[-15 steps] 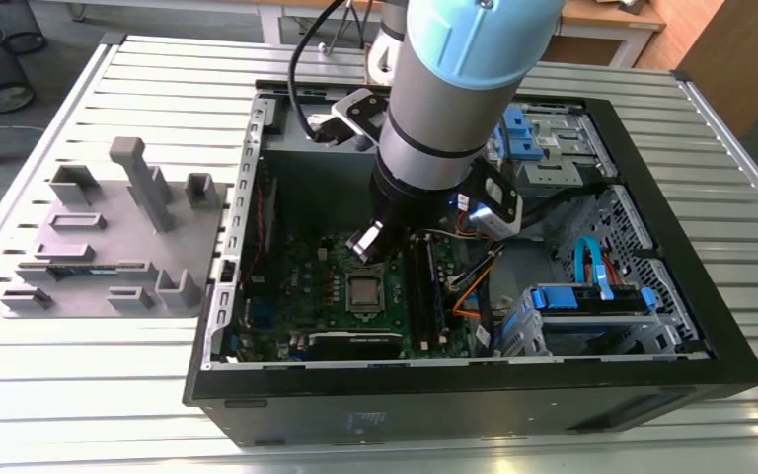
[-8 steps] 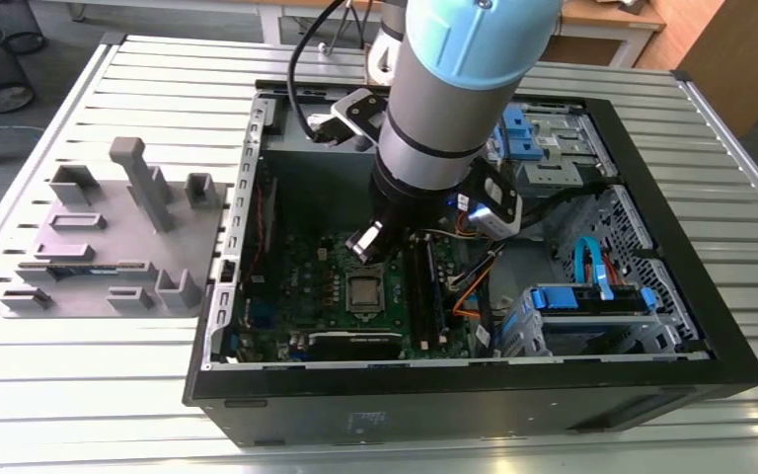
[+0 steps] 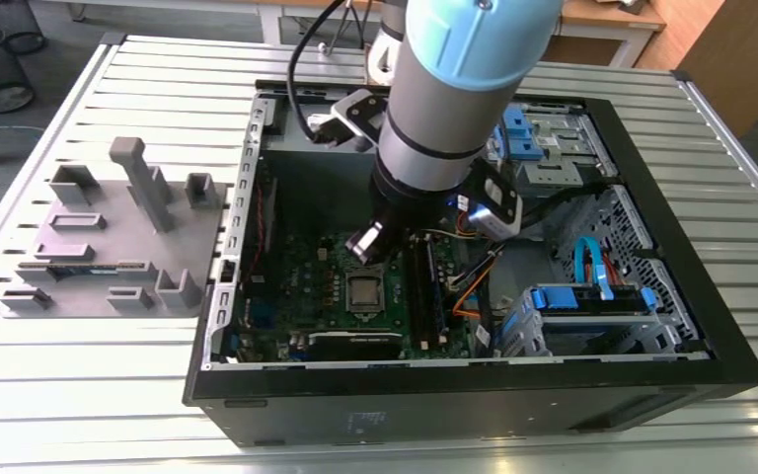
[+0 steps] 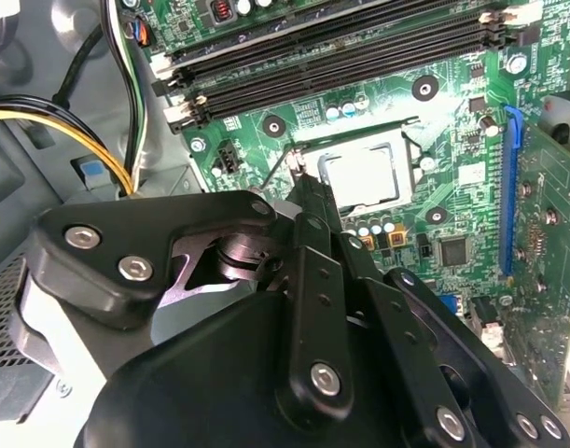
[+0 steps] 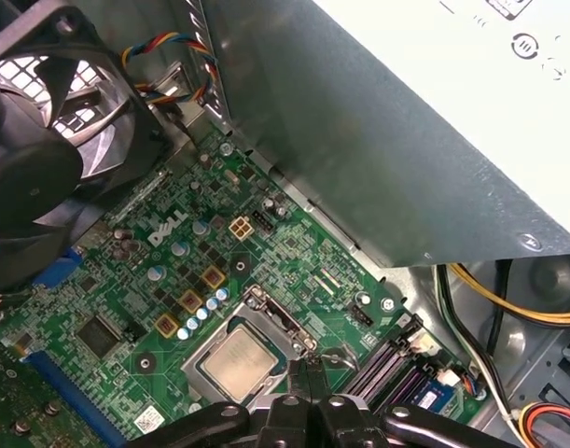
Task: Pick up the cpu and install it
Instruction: 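Close the cpu cover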
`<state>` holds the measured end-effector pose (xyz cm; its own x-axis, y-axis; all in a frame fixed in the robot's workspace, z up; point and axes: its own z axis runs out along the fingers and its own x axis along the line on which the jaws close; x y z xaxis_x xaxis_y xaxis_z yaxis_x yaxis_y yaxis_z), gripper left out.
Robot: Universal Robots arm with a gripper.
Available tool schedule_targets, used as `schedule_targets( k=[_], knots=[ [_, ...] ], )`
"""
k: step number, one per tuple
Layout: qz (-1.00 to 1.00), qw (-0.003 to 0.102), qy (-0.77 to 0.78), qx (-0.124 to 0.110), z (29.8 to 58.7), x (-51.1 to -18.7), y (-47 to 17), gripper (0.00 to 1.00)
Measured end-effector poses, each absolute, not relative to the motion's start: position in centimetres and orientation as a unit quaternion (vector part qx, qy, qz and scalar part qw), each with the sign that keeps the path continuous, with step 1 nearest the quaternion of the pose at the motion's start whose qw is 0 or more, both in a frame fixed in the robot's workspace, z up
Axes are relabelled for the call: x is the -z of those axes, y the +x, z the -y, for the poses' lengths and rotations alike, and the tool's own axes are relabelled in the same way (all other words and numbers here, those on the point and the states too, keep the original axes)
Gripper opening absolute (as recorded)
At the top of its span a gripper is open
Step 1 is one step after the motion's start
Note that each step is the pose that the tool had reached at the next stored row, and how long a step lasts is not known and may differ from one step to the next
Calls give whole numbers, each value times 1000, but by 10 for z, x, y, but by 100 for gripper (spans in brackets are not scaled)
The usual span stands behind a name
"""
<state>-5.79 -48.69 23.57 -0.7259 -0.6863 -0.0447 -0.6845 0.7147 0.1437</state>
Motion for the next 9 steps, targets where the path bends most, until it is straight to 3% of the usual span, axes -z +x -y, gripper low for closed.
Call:
schedule_targets(
  k=[9],
  knots=[
    [926,6,370,75,487,-232,-63,11]
  ],
)
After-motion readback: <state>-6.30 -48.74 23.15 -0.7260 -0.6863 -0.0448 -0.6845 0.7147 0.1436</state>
